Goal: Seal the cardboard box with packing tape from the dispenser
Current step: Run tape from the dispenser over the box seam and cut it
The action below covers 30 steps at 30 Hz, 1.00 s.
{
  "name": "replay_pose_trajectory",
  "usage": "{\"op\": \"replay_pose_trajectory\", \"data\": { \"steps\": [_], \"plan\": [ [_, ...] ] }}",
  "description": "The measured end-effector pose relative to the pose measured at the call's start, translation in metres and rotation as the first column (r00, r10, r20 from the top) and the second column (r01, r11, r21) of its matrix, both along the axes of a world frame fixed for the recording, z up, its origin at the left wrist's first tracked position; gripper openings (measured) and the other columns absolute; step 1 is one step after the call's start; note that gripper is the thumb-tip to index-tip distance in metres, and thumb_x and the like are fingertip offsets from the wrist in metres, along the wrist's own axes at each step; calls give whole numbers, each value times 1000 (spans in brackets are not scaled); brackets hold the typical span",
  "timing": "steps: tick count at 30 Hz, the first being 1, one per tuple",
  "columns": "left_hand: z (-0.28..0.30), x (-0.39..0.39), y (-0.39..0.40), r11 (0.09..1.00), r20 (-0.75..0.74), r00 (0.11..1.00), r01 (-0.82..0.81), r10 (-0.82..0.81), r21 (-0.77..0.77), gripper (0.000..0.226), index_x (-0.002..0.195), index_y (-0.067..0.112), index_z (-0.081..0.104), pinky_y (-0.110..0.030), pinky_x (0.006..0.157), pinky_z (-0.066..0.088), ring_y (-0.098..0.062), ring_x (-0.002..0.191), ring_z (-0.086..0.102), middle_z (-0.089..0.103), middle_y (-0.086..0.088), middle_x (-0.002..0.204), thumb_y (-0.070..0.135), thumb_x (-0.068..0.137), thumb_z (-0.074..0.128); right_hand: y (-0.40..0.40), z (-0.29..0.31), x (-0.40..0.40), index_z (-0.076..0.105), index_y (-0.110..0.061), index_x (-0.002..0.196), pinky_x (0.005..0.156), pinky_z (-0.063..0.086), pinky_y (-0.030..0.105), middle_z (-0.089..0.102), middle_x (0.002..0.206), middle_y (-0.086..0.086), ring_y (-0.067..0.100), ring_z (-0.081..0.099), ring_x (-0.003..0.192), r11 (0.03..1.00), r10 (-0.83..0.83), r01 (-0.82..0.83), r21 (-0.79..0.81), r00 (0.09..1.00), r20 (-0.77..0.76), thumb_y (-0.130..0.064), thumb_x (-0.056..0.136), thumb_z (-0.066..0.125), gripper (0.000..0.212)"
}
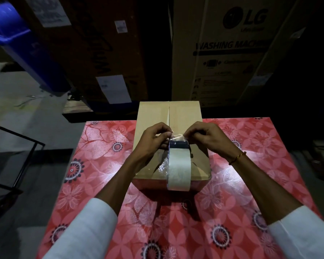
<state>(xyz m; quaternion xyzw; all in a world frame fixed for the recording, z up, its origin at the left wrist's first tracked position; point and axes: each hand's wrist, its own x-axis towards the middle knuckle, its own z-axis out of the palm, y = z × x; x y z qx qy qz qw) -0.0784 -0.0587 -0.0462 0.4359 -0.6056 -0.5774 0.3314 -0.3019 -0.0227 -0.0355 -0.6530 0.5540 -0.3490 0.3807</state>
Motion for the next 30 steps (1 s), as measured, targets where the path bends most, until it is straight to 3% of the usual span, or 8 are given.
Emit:
{"op": "replay_pose_trajectory", "data": {
  "steps": [5, 9, 13, 16, 21, 25, 28, 30],
  "plan": [
    [0, 1, -1, 999, -17, 1000, 11, -10, 47, 10, 99, 1, 62, -34, 72, 58, -27, 80, 66, 68, -25, 100, 4, 101, 53, 6, 2, 0, 73, 5, 104, 92, 59, 36, 70, 109, 19, 29, 71, 102, 993, -72, 48, 110, 973, 218, 11, 96, 48, 27],
    [-1, 2, -2, 998, -8, 1000, 7, -6, 63, 12, 101, 1, 63, -32, 72, 58, -26, 81, 65, 69, -26, 102, 3, 102, 51, 9, 0, 1, 72, -2, 110, 96, 58, 40, 72, 111, 21, 31, 71, 106, 966, -219, 153, 207, 912, 347, -2, 98, 56, 19],
    [-4, 1, -3, 999, -3, 1000, -1, 1, 54, 12, 99, 5, 63, -32, 72, 56, -25, 81, 65, 68, -26, 103, 4, 102, 52, 8, -2, 6, 72, -9, 112, 96, 57, 44, 71, 107, 14, 32, 68, 104, 966, -197, 156, 208, 962, 190, -27, 99, 60, 25],
    [-4, 1, -2, 999, -4, 1000, -4, 4, 51, 13, 103, 4, 63, -35, 75, 58, -28, 84, 66, 68, -26, 104, 6, 103, 50, 4, 1, 13, 71, -9, 113, 90, 57, 44, 63, 105, 8, 26, 63, 99, 983, -120, 123, 133, 992, -35, -31, 100, 56, 29],
    [-3, 0, 1, 998, -1, 1000, -23, 23, 55, 18, 112, 6, 64, -37, 80, 61, -24, 86, 68, 68, -21, 104, 8, 104, 48, -8, 6, 20, 73, -9, 102, 83, 50, 40, 54, 103, 8, 24, 57, 96, 991, -7, 48, 127, 951, -308, -34, 99, 57, 30],
    [-3, -1, 0, 998, 15, 999, -33, 32, 62, 21, 117, 8, 65, -42, 84, 60, -27, 90, 69, 70, -12, 100, 11, 104, 49, -12, 9, 22, 69, -11, 98, 74, 45, 21, 50, 108, 5, 22, 56, 100, 990, 21, 29, 140, 940, -340, -24, 98, 60, 15],
    [0, -3, -1, 995, 48, 999, -23, 19, 100, 24, 118, 11, 67, -32, 75, 55, -21, 83, 64, 70, -4, 89, 22, 105, 50, -10, 14, 24, 66, -7, 99, 73, 53, 28, 51, 108, 6, 26, 63, 93, 985, -29, 60, 159, 981, -194, -22, 101, 55, 19],
    [7, -6, -3, 987, 50, 999, 9, -17, 162, 30, 114, 10, 69, -25, 69, 52, -18, 83, 64, 70, -3, 89, 34, 103, 54, -8, 17, 25, 63, -8, 100, 69, 50, 29, 55, 105, 5, 22, 62, 86, 985, -37, 60, 160, 989, -144, -24, 102, 54, 18]
  ]
}}
